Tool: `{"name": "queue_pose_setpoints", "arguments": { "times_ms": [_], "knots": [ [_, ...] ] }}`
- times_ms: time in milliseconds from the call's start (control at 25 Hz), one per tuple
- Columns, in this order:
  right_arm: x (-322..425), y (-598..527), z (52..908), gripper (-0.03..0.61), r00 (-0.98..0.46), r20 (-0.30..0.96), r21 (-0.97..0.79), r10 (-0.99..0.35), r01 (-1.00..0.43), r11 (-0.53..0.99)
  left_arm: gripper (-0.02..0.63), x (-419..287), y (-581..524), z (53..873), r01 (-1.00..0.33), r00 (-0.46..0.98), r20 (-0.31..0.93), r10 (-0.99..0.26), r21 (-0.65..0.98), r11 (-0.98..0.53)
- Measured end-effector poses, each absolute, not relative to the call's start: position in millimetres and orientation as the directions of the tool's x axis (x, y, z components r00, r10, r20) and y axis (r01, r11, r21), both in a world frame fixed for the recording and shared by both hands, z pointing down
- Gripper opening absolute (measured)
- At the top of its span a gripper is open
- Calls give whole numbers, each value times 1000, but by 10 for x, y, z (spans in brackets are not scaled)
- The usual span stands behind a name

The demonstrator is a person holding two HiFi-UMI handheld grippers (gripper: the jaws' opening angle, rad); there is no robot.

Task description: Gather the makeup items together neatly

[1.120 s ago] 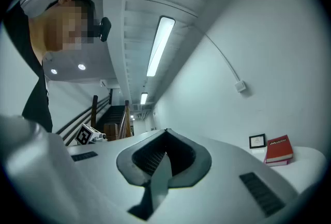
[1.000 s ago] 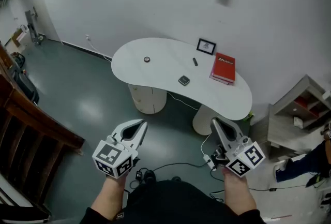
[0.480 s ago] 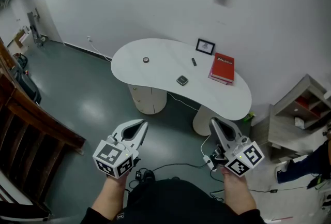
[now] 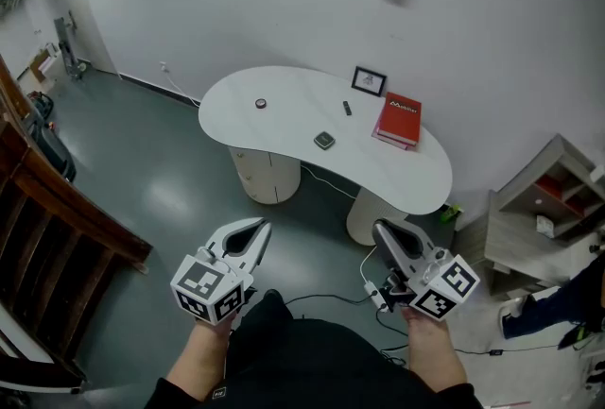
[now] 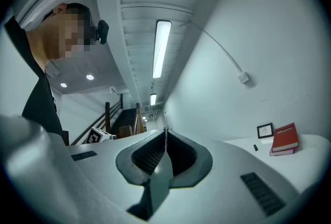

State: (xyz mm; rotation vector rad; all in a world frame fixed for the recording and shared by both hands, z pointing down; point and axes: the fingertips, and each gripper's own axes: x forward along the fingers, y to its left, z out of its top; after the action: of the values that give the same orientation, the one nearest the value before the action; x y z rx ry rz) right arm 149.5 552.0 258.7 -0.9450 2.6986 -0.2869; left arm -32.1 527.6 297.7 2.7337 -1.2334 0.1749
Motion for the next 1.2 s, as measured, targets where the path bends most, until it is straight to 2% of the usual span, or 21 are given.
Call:
{"name": "queue_pose_setpoints", "arguments": {
  "times_ms": [560,1200],
  "knots": [
    [1146,4665,2676,37,-777,-185,-308,-601,-535,787,14,-673,4457,3021,-769,638,143,-757,75,-634],
    [-3,3022,2776,37,-789,-110,-334,-604,-543,770,14,-1674,2803,3098,-743,669,146,-729,107,-660]
  ]
}}
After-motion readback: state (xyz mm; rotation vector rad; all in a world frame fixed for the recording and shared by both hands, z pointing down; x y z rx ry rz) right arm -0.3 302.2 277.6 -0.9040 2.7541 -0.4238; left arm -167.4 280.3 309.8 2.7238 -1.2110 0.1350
